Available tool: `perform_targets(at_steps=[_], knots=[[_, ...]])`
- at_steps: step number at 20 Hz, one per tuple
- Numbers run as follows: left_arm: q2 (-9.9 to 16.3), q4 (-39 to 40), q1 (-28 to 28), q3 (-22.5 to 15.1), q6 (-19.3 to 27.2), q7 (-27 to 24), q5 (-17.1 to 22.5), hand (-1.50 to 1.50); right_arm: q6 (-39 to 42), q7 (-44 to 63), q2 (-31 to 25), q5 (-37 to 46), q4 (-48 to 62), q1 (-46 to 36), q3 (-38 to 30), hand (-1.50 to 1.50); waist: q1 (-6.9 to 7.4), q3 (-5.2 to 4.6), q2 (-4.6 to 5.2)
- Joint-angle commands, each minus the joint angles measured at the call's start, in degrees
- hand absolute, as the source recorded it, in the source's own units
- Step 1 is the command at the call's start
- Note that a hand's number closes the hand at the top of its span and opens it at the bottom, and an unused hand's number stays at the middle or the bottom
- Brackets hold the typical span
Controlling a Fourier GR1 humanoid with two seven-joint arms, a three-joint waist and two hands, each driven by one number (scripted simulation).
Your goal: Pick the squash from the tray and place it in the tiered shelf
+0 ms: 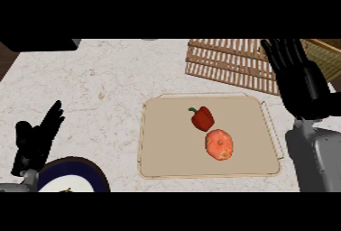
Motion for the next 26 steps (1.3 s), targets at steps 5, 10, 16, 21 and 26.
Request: perform_targets(at_steps=[5, 10, 16, 21, 26], knots=[[0.37, -0.02, 1.06, 3.62, -1.88, -4.71, 0.97, 0.00, -9.59, 1.22, 6.51, 21.27, -1.76, 1.67, 17.75, 1.50, 2.54, 0.00, 2.14], [-0.64, -1.41, 3.92, 3.50, -3.47, -4.26, 3.81, 0.00, -27.68, 3.54, -1.52, 43.08, 3.24, 9.72, 12.57, 1.50, 0.49, -0.35, 1.55], [-0.33, -1.39, 5.11, 4.59, -5.10, -5.90, 3.70, 0.00, -38.70, 12.50, 10.77, 58.57, -0.87, 22.97, 35.65, -1.50, 1.79, 0.07, 1.88], [0.57, 0.80, 4.57, 5.69, -6.22, -5.72, 4.35, 0.00, -29.33, 31.26, 8.44, 80.56, -3.98, 22.64, 34.66, -1.50, 0.30, -0.24, 1.43], [-1.60, -0.65, 4.22, 4.33, -4.09, -5.45, 3.06, 0.00, -9.17, 46.23, 8.94, 90.85, -10.82, 21.21, 36.54, -1.50, 0.15, -0.22, 1.44]])
